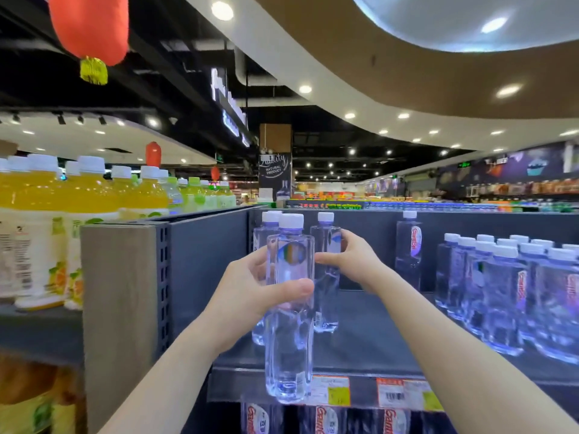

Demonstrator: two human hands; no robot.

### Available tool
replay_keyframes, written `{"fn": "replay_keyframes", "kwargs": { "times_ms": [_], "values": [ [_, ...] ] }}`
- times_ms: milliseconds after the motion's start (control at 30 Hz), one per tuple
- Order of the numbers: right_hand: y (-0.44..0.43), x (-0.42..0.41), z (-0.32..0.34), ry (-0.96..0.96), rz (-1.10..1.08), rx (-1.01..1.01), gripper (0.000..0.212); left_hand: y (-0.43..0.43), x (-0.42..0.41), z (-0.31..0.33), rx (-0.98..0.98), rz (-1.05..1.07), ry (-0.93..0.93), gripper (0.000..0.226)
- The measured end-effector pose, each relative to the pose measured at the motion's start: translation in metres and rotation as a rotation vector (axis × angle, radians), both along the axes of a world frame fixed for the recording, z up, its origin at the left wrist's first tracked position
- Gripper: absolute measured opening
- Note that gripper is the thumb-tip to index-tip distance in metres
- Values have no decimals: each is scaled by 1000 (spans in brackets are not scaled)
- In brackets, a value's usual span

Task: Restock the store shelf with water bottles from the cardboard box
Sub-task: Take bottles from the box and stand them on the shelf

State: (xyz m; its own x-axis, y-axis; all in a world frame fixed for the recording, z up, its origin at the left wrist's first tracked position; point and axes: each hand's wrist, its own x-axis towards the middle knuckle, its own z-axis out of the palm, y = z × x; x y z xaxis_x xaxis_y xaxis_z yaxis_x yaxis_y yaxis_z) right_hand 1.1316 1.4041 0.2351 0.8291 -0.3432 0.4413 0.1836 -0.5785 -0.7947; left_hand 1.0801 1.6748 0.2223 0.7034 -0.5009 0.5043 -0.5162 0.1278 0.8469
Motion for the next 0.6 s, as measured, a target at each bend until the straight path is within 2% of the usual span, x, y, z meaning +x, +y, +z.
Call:
{"fn": "replay_keyframes", "kwargs": {
  "times_ms": [67, 200, 300, 400, 533, 600],
  "values": [
    [-2, 3, 1, 1, 5, 5, 90, -5, -4, -2, -32, -16, 27, 64],
    [-3, 10, 1, -10, 27, 12, 53, -15, -5, -2, -18, -27, 14, 54],
    [-4, 15, 3, 6, 61, 39, 53, -20, -2, 0, -13, -32, 2, 57],
    [-6, 18, 3, 16, 94, 60, 71, -25, 3, 1, -3, -19, 18, 70],
    [-8, 16, 1, 12, 131, 63, 53, -27, 10, 1, -6, -10, 21, 83],
    [-5, 13, 2, 21, 147, 71, 47, -29, 8, 3, -16, -21, 30, 83]
  ]
}}
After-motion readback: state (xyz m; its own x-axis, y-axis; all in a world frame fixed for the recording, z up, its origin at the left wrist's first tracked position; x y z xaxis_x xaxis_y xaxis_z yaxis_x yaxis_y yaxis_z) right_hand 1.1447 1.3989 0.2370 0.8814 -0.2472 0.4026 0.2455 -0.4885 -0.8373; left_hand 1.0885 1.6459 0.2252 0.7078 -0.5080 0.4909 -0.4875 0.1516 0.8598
